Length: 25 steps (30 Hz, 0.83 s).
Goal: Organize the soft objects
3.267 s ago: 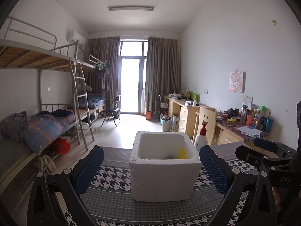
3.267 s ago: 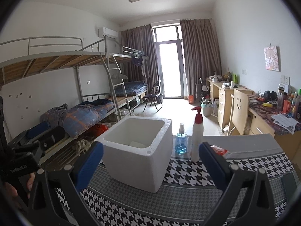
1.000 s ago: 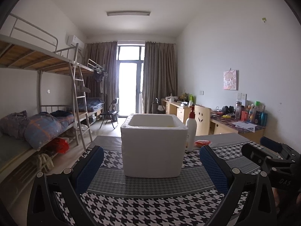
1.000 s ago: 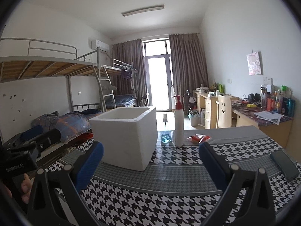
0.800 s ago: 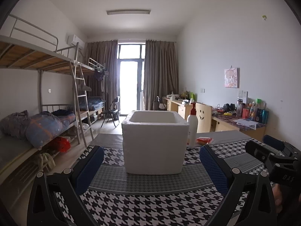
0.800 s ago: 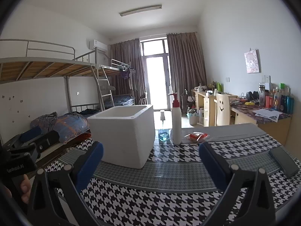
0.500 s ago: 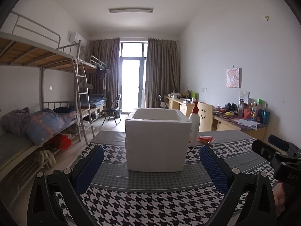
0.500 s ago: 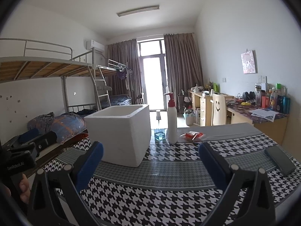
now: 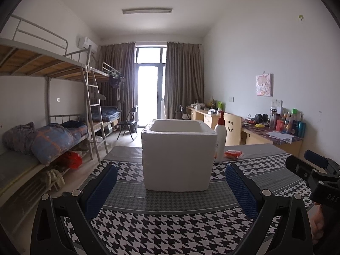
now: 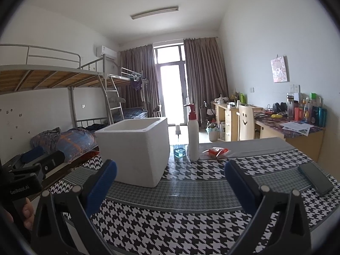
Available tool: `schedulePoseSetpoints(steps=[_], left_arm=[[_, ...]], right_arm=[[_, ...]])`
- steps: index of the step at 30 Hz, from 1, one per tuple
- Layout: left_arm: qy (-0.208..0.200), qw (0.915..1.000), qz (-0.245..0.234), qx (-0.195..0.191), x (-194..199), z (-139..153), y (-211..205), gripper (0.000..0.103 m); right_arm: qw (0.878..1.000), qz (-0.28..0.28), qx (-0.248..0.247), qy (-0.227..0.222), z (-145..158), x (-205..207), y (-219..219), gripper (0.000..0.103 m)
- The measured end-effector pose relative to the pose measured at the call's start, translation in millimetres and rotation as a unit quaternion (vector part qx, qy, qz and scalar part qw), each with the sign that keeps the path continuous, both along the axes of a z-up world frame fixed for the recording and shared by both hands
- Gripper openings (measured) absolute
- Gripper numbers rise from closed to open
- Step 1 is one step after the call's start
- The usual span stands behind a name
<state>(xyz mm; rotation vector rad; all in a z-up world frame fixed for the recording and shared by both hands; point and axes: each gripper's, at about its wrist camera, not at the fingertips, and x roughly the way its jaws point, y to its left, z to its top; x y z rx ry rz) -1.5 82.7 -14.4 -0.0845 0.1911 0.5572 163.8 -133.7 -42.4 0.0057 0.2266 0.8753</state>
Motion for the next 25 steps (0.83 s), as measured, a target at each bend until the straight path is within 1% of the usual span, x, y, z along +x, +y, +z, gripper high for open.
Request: schedulePoseSetpoints(steps=[25], left_arm=[[0.004, 1.0000, 0.000, -0.003, -0.9, -2.0, 3.4, 0.102]], right_arm=[[1.000, 0.004, -0.006, -0.001, -0.9, -2.6, 1.5, 0.102]])
